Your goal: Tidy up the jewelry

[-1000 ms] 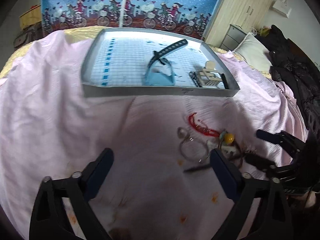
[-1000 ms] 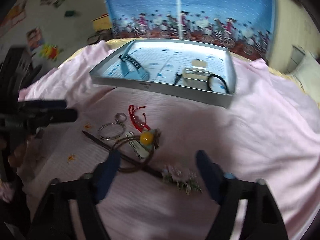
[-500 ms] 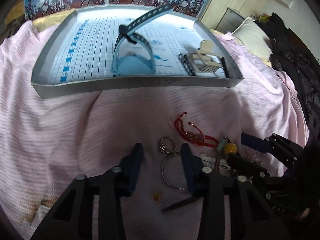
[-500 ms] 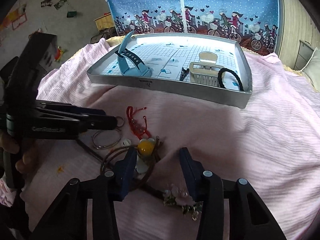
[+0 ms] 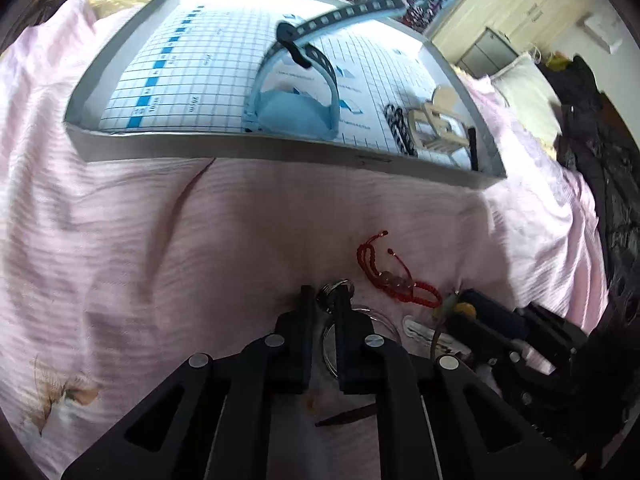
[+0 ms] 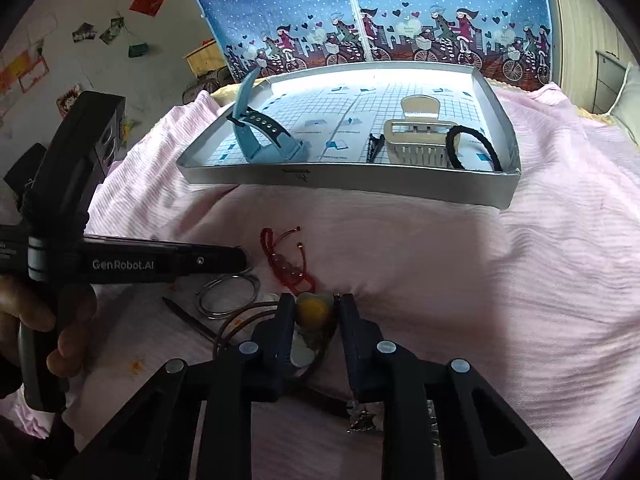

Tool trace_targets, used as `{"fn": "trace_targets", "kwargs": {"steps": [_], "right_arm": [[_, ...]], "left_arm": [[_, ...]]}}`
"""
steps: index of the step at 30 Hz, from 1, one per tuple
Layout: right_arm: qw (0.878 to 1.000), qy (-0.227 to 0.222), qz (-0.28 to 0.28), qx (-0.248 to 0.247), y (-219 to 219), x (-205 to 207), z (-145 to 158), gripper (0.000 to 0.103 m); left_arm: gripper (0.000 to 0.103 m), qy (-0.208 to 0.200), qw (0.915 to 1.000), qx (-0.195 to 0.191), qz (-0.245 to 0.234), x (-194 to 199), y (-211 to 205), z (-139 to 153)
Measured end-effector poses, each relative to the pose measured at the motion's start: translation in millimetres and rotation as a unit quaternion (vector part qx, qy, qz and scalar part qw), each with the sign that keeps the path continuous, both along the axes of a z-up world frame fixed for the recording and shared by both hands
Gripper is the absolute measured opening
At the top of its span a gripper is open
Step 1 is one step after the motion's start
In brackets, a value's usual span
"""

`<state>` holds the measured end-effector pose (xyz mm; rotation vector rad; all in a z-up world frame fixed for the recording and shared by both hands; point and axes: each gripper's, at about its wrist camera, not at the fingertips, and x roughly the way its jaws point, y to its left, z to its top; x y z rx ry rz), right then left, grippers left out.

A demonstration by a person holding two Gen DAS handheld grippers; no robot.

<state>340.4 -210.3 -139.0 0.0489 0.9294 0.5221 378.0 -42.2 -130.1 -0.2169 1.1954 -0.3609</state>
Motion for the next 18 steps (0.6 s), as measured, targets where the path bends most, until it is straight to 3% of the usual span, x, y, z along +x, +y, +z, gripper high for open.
{"fn": "trace_targets", "kwargs": {"steps": [4,12,18], "right_arm": [[1.000,-0.015,0.001,0.009,0,-4,8,0.018],[0.999,-0.032,-0.018,0.024,-9,-5,17,0.018],[0.998,-0.033,-0.028,0.036,-14,-6,22,0.018]], "left_arm": [[0.001,-0.016,0.9998,0.008,0.006,-9,2,13],[0.000,-0.036,0.9991,0.017,0.014,-18,8,39],[0.000,0.001,0.9998,0.008,0.018,-13,7,23]]}}
